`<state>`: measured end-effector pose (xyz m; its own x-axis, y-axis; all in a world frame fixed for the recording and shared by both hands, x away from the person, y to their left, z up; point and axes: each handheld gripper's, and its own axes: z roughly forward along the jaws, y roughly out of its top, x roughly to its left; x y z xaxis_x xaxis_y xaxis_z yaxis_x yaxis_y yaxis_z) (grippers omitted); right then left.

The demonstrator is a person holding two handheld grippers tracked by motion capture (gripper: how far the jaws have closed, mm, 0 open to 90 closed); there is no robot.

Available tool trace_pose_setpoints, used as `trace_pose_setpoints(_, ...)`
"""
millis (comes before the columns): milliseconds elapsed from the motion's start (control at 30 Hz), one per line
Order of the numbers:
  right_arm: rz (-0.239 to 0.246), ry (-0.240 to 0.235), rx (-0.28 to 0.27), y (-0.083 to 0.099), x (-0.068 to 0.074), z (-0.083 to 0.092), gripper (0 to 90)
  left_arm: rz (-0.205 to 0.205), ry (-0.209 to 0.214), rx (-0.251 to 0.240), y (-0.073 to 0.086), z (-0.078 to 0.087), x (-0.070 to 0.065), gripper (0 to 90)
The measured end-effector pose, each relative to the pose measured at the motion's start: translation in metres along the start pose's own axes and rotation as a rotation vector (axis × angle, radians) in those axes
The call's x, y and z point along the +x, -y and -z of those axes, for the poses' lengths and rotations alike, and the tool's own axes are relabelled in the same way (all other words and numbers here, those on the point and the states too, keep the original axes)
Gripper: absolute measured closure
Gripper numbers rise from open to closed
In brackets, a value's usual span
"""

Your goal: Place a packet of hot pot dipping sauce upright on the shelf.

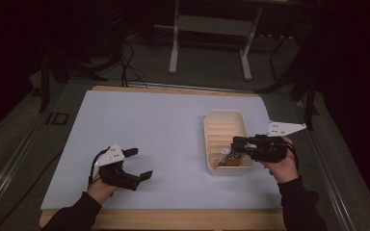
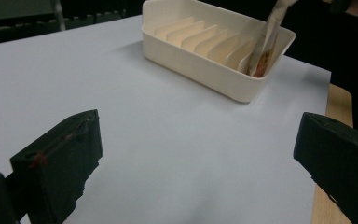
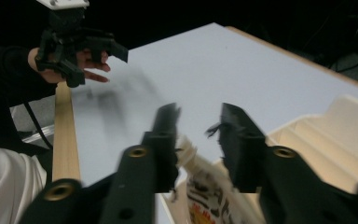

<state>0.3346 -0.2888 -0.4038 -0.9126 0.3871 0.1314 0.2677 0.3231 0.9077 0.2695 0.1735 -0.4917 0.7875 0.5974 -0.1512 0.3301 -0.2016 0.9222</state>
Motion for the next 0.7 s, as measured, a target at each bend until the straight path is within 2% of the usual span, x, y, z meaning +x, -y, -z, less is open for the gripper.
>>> trace_pose_setpoints(33, 0.0, 0.0, 0.0, 0.0, 0.0, 0.0, 61.8, 0.0, 0.0, 0.0, 0.0, 0.0, 0.0, 1.3)
trace_pose_setpoints(67, 0.016, 0.008, -0.02, -0.007, 0.006, 0.001, 57.6, 0.003, -0.003, -0.005, 0.0, 0.0, 0.0, 1.3)
trace_pose_setpoints(133, 0.016, 0.009, -0.04, -0.013, 0.01, 0.001, 49.3, 0.005, -0.003, -0.006, 0.0, 0.001, 0.0, 1.3)
trace_pose_setpoints(200, 0.021, 0.006, -0.052, -0.018, 0.015, -0.001, 43.6, 0.002, -0.003, -0.005, 0.0, 0.0, 0.0, 1.3)
trace_pose_setpoints(233, 0.022, 0.008, -0.056, -0.021, 0.017, -0.003, 37.8, 0.002, -0.003, -0.005, 0.0, 0.0, 0.0, 1.3)
trace_pose_setpoints(333, 0.051, 0.012, -0.057, -0.026, 0.027, -0.011, 29.0, 0.001, -0.005, 0.002, 0.001, 0.0, 0.0, 1.3)
trace_pose_setpoints(467, 0.061, 0.017, -0.064, -0.028, 0.039, -0.025, 22.8, 0.004, -0.007, 0.002, 0.003, 0.001, -0.001, 1.3)
trace_pose_setpoints(533, 0.062, -0.003, -0.061, -0.028, 0.044, -0.032, 22.5, 0.008, -0.011, 0.001, 0.003, 0.001, 0.0, 1.3)
trace_pose_setpoints(633, 0.064, -0.003, -0.062, -0.029, 0.048, -0.038, 20.9, 0.01, -0.013, -0.002, 0.003, 0.002, 0.0, 1.3)
trace_pose_setpoints(700, 0.055, -0.025, -0.066, -0.029, 0.053, -0.045, 18.8, 0.009, -0.013, -0.002, 0.003, 0.002, 0.0, 1.3)
